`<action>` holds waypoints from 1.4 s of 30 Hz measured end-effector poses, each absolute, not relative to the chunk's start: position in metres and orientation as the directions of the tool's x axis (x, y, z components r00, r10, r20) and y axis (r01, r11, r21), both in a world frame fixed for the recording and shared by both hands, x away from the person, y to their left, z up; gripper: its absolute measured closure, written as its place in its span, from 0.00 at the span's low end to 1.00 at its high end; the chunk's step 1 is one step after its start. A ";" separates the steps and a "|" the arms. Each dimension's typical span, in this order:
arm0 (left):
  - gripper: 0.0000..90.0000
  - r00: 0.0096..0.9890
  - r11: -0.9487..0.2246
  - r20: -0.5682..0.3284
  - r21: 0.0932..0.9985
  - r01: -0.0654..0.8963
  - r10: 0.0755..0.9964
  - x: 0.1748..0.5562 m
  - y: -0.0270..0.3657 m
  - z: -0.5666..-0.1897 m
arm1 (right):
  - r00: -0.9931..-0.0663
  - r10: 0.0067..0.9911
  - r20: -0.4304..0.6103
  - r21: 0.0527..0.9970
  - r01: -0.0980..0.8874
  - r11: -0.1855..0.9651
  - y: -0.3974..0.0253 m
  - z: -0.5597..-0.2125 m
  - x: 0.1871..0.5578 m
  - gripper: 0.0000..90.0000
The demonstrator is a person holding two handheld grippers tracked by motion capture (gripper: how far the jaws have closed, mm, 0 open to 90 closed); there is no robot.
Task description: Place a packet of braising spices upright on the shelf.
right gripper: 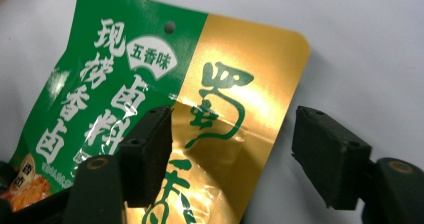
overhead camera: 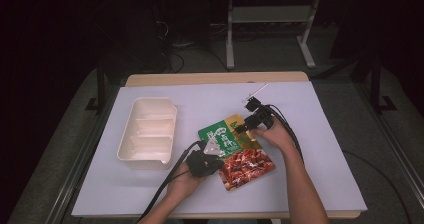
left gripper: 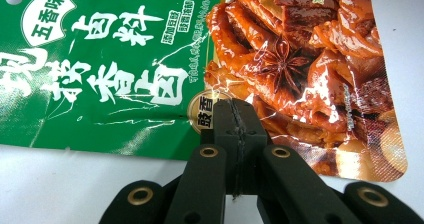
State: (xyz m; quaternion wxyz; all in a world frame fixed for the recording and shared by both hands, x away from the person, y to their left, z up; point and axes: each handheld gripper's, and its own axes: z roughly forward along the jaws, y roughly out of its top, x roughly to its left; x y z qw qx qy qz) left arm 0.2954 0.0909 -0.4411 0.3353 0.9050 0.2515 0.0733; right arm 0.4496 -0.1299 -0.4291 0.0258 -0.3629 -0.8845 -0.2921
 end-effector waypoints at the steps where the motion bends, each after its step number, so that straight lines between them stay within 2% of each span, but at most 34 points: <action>1: 1.00 0.862 -0.647 -0.040 0.643 0.409 0.506 0.295 0.091 -0.441 | -0.743 0.618 0.258 0.496 0.650 0.575 -0.130 -0.430 0.450 0.39; 5: 1.00 0.863 -0.651 -0.030 0.644 0.402 0.504 0.295 0.091 -0.441 | -0.753 0.611 0.243 0.509 0.635 0.581 -0.129 -0.429 0.448 0.44; 8: 1.00 0.864 -0.652 -0.029 0.643 0.401 0.503 0.295 0.091 -0.441 | -0.760 0.603 0.244 0.524 0.626 0.577 -0.133 -0.424 0.447 0.53; 15: 1.00 0.866 -0.665 -0.022 0.631 0.400 0.500 0.295 0.091 -0.440 | -0.804 0.524 0.282 0.566 0.580 0.586 -0.136 -0.409 0.438 0.69; 24: 1.00 0.863 -0.648 -0.031 0.647 0.402 0.505 0.295 0.091 -0.441 | -0.782 0.521 0.342 0.514 0.620 0.593 -0.139 -0.423 0.443 0.72; 31: 1.00 0.862 -0.646 -0.027 0.650 0.400 0.506 0.293 0.091 -0.442 | -0.762 0.553 0.337 0.482 0.644 0.594 -0.137 -0.431 0.446 0.84; 33: 1.00 0.862 -0.647 -0.026 0.649 0.399 0.506 0.293 0.091 -0.442 | -0.765 0.550 0.336 0.481 0.641 0.598 -0.138 -0.430 0.446 0.91; 36: 1.00 0.863 -0.646 -0.028 0.650 0.399 0.505 0.294 0.092 -0.442 | -0.761 0.554 0.336 0.475 0.645 0.599 -0.139 -0.427 0.445 0.97; 42: 1.00 0.866 -0.655 -0.013 0.648 0.388 0.500 0.294 0.092 -0.442 | -0.789 0.520 0.327 0.506 0.611 0.609 -0.139 -0.414 0.436 0.99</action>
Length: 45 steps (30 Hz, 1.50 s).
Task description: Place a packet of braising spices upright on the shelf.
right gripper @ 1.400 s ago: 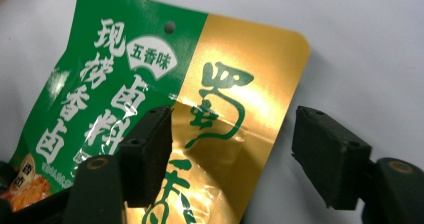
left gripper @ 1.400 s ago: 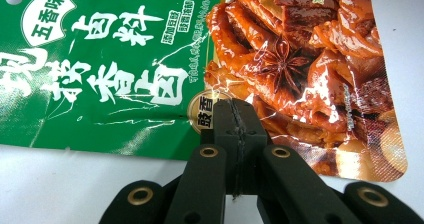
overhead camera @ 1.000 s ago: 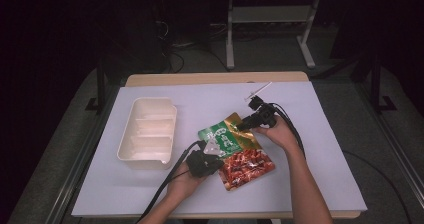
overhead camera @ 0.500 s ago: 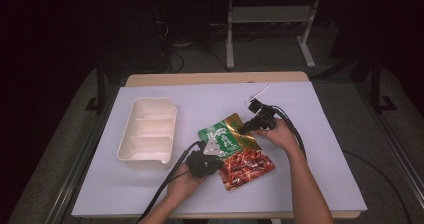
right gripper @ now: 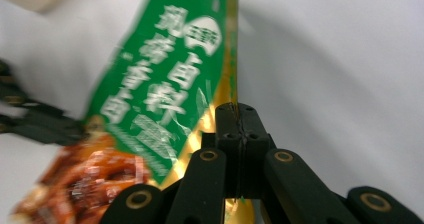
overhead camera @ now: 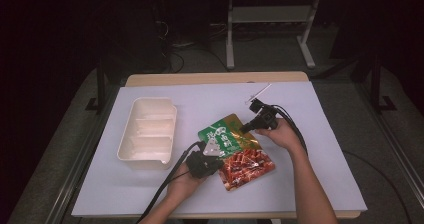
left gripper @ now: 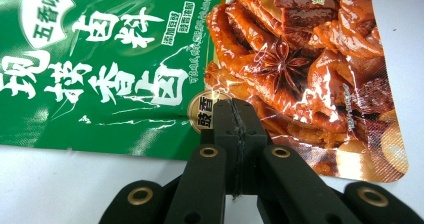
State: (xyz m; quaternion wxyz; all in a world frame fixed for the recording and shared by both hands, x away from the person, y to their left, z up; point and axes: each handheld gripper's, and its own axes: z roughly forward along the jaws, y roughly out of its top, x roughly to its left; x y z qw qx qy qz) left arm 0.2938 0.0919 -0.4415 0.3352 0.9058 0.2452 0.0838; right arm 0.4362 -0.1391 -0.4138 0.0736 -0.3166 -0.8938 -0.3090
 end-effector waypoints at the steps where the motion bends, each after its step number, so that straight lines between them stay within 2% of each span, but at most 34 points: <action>1: 1.00 0.862 -0.647 -0.024 0.651 0.398 0.506 0.293 0.091 -0.442 | -0.797 0.499 0.341 0.523 0.602 0.604 -0.140 -0.411 0.435 1.00; 5: 1.00 0.860 -0.641 -0.031 0.653 0.403 0.509 0.293 0.091 -0.442 | -0.810 0.461 0.362 0.567 0.584 0.581 -0.143 -0.398 0.429 0.99; 11: 1.00 0.861 -0.644 -0.021 0.655 0.396 0.508 0.293 0.091 -0.442 | -0.818 0.436 0.375 0.576 0.574 0.581 -0.140 -0.403 0.430 0.97; 16: 1.00 0.863 -0.647 -0.015 0.656 0.390 0.505 0.294 0.091 -0.442 | -0.813 0.442 0.379 0.522 0.582 0.624 -0.131 -0.416 0.433 0.90; 28: 1.00 0.863 -0.645 -0.010 0.660 0.385 0.505 0.292 0.091 -0.443 | -0.786 0.454 0.420 0.477 0.617 0.626 -0.123 -0.433 0.437 0.88; 33: 1.00 0.861 -0.639 -0.007 0.668 0.382 0.508 0.291 0.091 -0.444 | -0.785 0.466 0.407 0.461 0.618 0.637 -0.120 -0.435 0.436 0.90; 36: 1.00 0.860 -0.634 -0.011 0.671 0.384 0.510 0.292 0.092 -0.444 | -0.789 0.463 0.402 0.468 0.613 0.637 -0.120 -0.433 0.436 0.98; 39: 1.00 0.859 -0.624 -0.019 0.679 0.386 0.511 0.292 0.094 -0.444 | -0.794 0.464 0.392 0.470 0.607 0.641 -0.119 -0.430 0.435 0.98; 45: 0.94 0.859 -0.595 -0.042 0.704 0.388 0.511 0.287 0.100 -0.437 | -0.815 0.453 0.361 0.495 0.579 0.648 -0.119 -0.417 0.430 0.99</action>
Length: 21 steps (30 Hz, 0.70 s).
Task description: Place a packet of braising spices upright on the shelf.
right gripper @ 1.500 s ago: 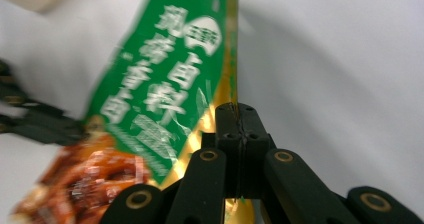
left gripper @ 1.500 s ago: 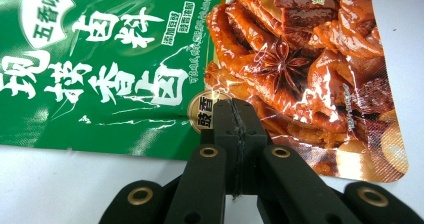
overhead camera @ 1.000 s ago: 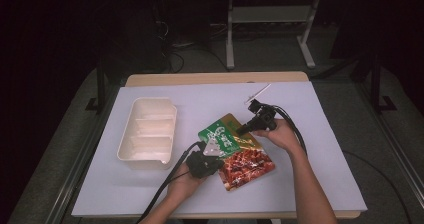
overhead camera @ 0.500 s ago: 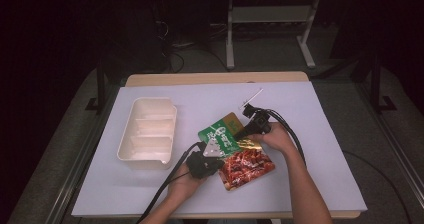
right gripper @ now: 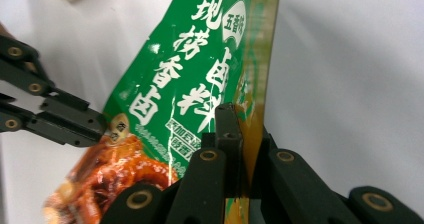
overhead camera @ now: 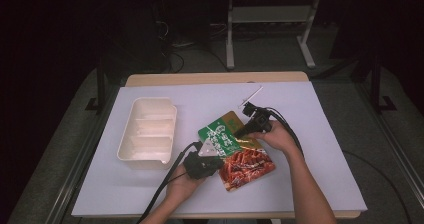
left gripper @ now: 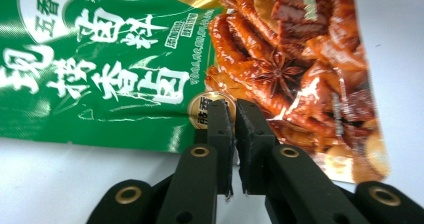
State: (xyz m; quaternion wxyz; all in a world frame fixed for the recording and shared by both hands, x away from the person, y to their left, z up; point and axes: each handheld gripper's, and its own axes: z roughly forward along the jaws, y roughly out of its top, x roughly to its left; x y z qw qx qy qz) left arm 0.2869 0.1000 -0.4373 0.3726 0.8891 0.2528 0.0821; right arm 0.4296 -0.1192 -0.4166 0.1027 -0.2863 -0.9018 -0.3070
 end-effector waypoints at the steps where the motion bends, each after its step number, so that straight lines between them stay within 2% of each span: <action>1: 0.93 0.861 -0.592 -0.039 0.710 0.381 0.507 0.285 0.102 -0.436 | -0.816 0.450 0.362 0.498 0.577 0.647 -0.121 -0.414 0.429 0.99; 4: 0.89 0.868 -0.579 -0.051 0.725 0.372 0.494 0.281 0.105 -0.433 | -0.813 0.457 0.362 0.517 0.583 0.627 -0.126 -0.404 0.423 0.99; 9: 0.77 0.872 -0.553 -0.052 0.754 0.354 0.487 0.273 0.109 -0.427 | -0.827 0.453 0.333 0.580 0.558 0.593 -0.136 -0.382 0.412 0.99; 21: 0.60 0.899 -0.518 -0.032 0.808 0.280 0.436 0.247 0.123 -0.421 | -0.845 0.444 0.298 0.692 0.512 0.509 -0.153 -0.346 0.384 0.99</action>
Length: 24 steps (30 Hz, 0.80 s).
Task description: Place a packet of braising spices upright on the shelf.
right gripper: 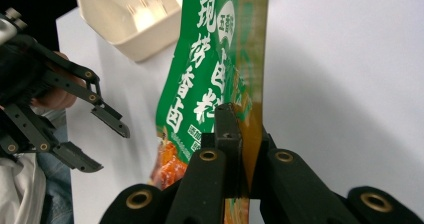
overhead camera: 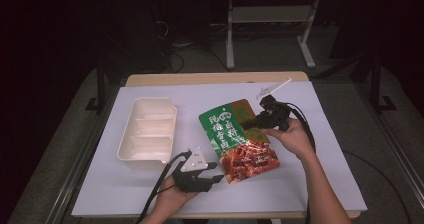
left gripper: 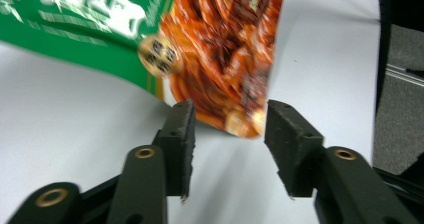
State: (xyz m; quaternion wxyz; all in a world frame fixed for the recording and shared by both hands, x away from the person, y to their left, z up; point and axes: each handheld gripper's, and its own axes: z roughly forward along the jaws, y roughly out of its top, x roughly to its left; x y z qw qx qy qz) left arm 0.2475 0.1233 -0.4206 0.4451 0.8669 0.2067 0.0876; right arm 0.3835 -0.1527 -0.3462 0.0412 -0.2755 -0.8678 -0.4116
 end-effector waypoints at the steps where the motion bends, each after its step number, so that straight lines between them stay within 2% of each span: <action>1: 0.58 0.900 -0.522 -0.022 0.809 0.272 0.435 0.245 0.125 -0.420 | -0.847 0.445 0.291 0.701 0.506 0.503 -0.154 -0.343 0.381 0.99; 19: 0.45 0.913 -0.510 0.027 0.836 0.202 0.407 0.213 0.144 -0.415 | -0.861 0.467 0.199 0.796 0.420 0.436 -0.151 -0.307 0.345 0.99; 24: 0.41 0.910 -0.482 0.012 0.851 0.208 0.414 0.209 0.149 -0.417 | -0.861 0.480 0.168 0.807 0.400 0.435 -0.145 -0.300 0.340 0.99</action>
